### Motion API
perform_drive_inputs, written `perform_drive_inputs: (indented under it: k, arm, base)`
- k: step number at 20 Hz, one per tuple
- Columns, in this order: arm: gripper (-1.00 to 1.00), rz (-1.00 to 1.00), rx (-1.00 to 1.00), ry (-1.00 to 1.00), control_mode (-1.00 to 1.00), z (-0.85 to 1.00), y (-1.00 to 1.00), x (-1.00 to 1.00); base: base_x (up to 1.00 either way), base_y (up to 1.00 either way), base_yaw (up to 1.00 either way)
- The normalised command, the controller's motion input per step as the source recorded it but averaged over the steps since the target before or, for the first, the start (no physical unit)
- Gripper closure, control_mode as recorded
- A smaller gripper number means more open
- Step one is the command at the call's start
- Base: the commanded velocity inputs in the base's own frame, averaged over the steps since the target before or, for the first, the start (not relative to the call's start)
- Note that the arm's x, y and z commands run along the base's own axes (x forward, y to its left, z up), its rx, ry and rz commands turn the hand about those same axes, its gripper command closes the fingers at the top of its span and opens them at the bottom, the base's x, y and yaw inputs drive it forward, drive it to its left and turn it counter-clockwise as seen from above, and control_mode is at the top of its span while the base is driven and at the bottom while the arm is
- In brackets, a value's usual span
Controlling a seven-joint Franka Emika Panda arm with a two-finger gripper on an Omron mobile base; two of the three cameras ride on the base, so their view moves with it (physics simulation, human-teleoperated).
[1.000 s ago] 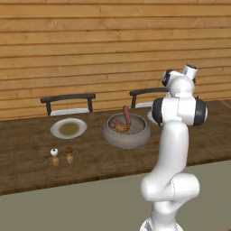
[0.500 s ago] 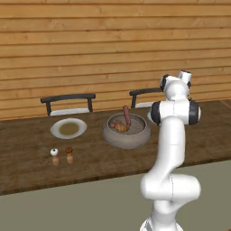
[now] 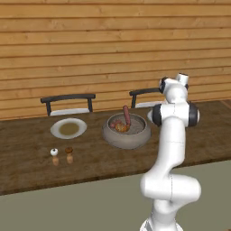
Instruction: Place one bun and one sausage from the bowl on each plate.
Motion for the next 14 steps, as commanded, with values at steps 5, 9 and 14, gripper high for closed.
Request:
perform_drive_inputs:
  k: [5,9,14]
  arm:
    - [-1.00,0.00,0.00,0.00,-1.00,0.00,0.00,0.25]
    - [-1.00,-0.02,-0.03,0.00,-1.00,0.26,0.07,-0.10]
    - [-1.00,0.03,-0.06,-0.11,-1.00,0.17,0.52,-0.84]
  base:
    - [0.00,0.00,0.00]
    - [0.00,0.00,0.00]
    - [0.00,0.00,0.00]
